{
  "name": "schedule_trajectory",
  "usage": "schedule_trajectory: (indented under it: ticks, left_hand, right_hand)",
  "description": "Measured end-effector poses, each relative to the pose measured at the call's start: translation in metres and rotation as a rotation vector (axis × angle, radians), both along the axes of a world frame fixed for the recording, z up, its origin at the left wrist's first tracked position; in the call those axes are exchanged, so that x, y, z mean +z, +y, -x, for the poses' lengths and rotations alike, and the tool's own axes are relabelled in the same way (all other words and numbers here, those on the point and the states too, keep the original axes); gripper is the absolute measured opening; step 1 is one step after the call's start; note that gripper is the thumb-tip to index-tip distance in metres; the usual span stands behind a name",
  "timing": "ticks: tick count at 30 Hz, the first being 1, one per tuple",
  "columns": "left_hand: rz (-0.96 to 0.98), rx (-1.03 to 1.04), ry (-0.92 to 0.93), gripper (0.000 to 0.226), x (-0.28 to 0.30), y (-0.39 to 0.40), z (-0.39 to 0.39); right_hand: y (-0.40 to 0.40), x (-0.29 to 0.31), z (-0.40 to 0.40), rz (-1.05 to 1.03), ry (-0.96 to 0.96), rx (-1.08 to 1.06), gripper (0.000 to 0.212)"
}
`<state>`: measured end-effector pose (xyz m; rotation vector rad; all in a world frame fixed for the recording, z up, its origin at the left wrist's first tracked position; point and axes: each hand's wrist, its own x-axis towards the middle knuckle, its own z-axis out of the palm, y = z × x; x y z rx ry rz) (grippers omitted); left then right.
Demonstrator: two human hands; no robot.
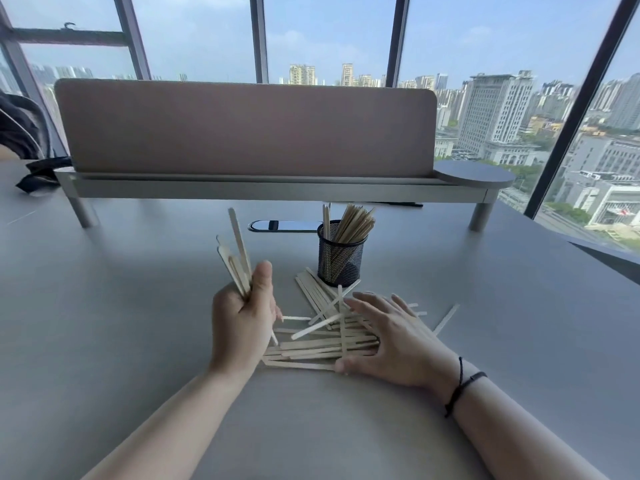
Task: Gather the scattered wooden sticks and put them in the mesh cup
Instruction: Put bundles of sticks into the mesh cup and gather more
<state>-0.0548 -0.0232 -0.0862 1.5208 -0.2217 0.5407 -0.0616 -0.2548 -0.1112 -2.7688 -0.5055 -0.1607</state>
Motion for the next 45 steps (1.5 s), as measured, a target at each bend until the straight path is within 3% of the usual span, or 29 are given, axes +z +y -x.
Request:
schedule_trajectory:
  ticks: [3,6,12,18,24,30,39,45]
  left_hand:
    - [0.267,-0.006,0.040,0.071,0.015,0.002,-0.001]
    - [0.349,-0.018,0.041,0.063,0.022,0.009,-0.004]
    - [0.268,-0.265,0.060,0.063,0.024,0.017,-0.002]
    - [0.148,-0.284,-0.004,0.054,0.035,0.018,0.001]
    - [0.007,-0.243,-0.029,0.042,0.036,0.020,-0.001]
    - [-0.222,-0.211,-0.084,0.049,0.022,-0.001,-0.006]
    - [-0.245,-0.136,-0.012,0.060,-0.017,-0.005,-0.008]
    - [-0.223,-0.119,0.029,0.057,-0.017,-0.003,-0.005]
  right_hand:
    - [0.012,0.001,0.001,-0.001,-0.012,0.006,0.106]
    - [0.014,0.003,0.001,-0.030,-0.009,-0.010,0.094]
    - [0.011,0.000,0.000,-0.085,0.024,0.013,0.072]
    - [0.005,0.001,0.000,-0.122,0.038,0.013,0.061]
    - [0.014,0.007,0.010,0.000,-0.025,0.021,0.068]
    - [0.035,0.006,0.020,0.080,-0.046,0.058,0.104]
    - [0.039,0.005,0.015,0.014,-0.029,-0.009,0.090]
    - [0.038,0.002,0.013,0.072,-0.021,-0.028,0.102]
